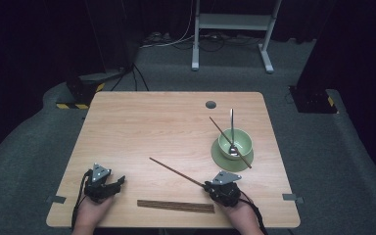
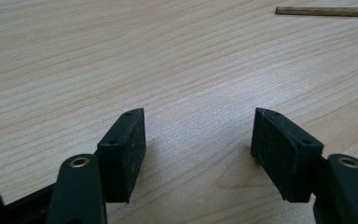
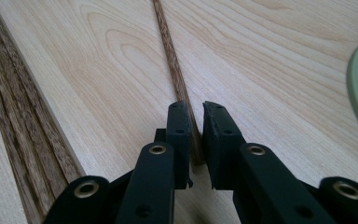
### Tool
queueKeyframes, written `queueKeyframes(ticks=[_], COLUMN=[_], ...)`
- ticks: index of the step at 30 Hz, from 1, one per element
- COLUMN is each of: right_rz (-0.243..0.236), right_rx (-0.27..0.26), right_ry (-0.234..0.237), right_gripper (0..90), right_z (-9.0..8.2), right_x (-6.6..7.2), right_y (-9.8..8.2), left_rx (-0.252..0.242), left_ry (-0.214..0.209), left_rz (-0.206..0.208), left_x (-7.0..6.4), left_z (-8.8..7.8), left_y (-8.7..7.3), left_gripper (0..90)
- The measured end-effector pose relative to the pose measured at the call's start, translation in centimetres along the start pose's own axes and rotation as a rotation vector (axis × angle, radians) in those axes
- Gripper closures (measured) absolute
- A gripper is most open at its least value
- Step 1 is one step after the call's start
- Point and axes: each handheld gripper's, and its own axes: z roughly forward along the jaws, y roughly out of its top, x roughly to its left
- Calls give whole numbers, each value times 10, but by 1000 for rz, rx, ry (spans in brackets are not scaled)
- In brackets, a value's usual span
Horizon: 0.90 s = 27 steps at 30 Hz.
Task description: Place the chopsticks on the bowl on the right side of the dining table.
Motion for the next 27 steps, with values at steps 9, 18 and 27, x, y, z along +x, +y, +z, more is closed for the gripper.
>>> queueKeyframes(ticks=[9, 18, 27], right_rz=[-5, -37, -47], right_rx=[-8, -5, -10], right_ry=[6, -1, 15], right_gripper=[784, 827, 844], right_z=[4, 6, 3], right_x=[4, 8, 8], right_y=[2, 4, 5], left_rx=[0, 3, 2], left_ry=[-2, -11, -8], left_rz=[-3, -15, -15], left_x=[0, 1, 1], left_z=[0, 0, 0], left_y=[0, 0, 0], left_gripper=[354, 354, 354])
